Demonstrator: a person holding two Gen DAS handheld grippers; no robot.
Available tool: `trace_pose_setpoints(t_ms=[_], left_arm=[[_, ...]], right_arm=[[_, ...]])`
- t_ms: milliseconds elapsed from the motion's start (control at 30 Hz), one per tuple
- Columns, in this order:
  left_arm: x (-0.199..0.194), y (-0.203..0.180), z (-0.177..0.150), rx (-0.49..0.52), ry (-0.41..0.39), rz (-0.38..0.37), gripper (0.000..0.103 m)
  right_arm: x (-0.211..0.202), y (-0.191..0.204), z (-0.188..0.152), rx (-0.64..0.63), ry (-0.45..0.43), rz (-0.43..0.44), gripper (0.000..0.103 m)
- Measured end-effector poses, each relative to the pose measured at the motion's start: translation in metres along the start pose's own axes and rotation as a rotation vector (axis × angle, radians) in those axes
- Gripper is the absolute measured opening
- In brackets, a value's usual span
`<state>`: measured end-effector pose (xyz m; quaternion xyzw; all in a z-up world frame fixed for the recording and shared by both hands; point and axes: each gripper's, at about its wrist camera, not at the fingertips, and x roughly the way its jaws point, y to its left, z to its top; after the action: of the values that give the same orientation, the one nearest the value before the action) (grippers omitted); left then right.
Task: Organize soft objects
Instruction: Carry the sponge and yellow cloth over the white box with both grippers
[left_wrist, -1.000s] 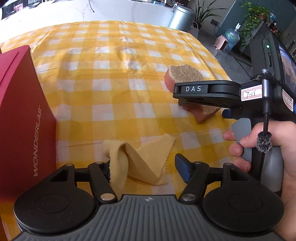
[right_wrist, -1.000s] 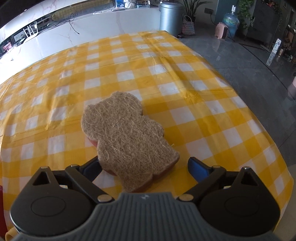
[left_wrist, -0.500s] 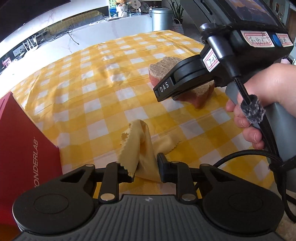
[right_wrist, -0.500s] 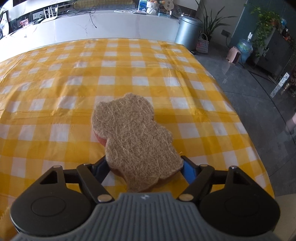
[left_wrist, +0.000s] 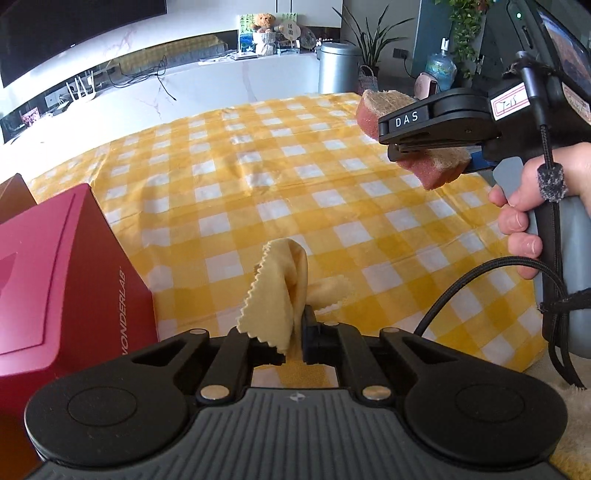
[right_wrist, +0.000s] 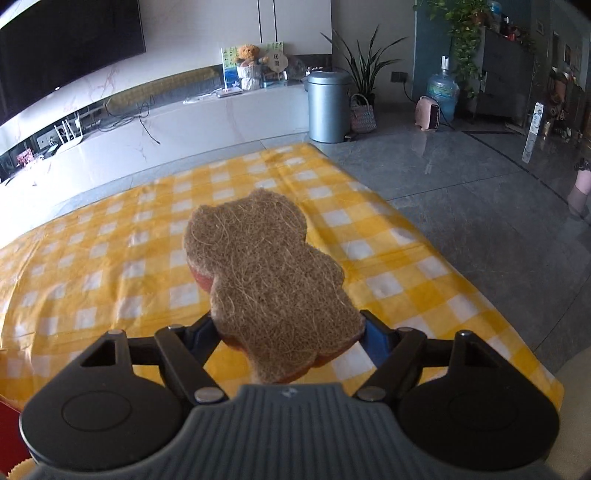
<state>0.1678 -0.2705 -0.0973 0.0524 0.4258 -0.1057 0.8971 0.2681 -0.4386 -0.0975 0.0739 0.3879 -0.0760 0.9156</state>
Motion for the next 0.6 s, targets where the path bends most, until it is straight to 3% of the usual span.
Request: trace_pose_setpoints(t_ms=[267,600], left_arm=[[-0.038,0.007,0.01,0.006,-0.091,-0.014,0.008],[-0.11,0.039,0.028,0.004,-0.255,0.038,0.008]], right_arm=[[-0.019,0.004,0.009,0.066,-0.056,0.059,0.077],[-0.066,0.044,0.025,0.046,-0.184,0.25,0.077]])
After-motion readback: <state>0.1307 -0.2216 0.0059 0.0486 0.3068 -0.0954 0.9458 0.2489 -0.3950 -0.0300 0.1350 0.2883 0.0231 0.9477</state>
